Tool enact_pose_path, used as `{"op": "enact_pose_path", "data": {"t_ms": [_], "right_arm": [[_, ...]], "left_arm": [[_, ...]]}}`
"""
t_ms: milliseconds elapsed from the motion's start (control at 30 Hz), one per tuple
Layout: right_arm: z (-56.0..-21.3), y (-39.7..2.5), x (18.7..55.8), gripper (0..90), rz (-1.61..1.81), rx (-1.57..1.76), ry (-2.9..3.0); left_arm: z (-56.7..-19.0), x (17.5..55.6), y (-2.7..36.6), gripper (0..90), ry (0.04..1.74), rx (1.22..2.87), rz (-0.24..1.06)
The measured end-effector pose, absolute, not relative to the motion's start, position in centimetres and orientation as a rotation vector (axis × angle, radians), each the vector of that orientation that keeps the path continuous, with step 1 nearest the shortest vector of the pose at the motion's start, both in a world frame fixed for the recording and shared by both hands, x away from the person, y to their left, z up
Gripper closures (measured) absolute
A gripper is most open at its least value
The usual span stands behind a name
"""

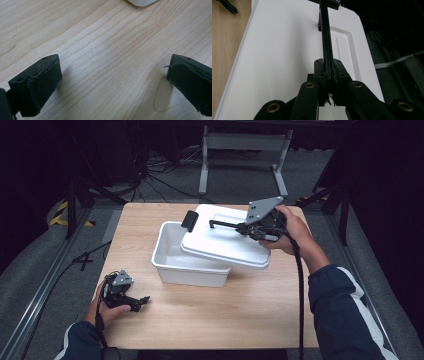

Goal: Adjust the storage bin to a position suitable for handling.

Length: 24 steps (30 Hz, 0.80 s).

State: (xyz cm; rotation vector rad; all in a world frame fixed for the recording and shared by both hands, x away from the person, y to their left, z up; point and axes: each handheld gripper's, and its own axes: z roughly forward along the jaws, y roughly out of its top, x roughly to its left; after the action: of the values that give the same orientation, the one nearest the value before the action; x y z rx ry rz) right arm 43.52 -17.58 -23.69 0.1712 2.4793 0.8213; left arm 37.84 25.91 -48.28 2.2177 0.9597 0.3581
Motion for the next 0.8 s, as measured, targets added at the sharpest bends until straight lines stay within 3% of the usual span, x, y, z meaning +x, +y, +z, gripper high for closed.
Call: {"op": "enact_pose_path", "data": {"t_ms": [800], "right_arm": [[-24.3, -26.3, 41.3, 84.2, 0.842, 0.289, 2.419]], "left_arm": [[-48.3, 37.8, 25.9, 0.2, 0.969, 2.214, 0.352]]}}
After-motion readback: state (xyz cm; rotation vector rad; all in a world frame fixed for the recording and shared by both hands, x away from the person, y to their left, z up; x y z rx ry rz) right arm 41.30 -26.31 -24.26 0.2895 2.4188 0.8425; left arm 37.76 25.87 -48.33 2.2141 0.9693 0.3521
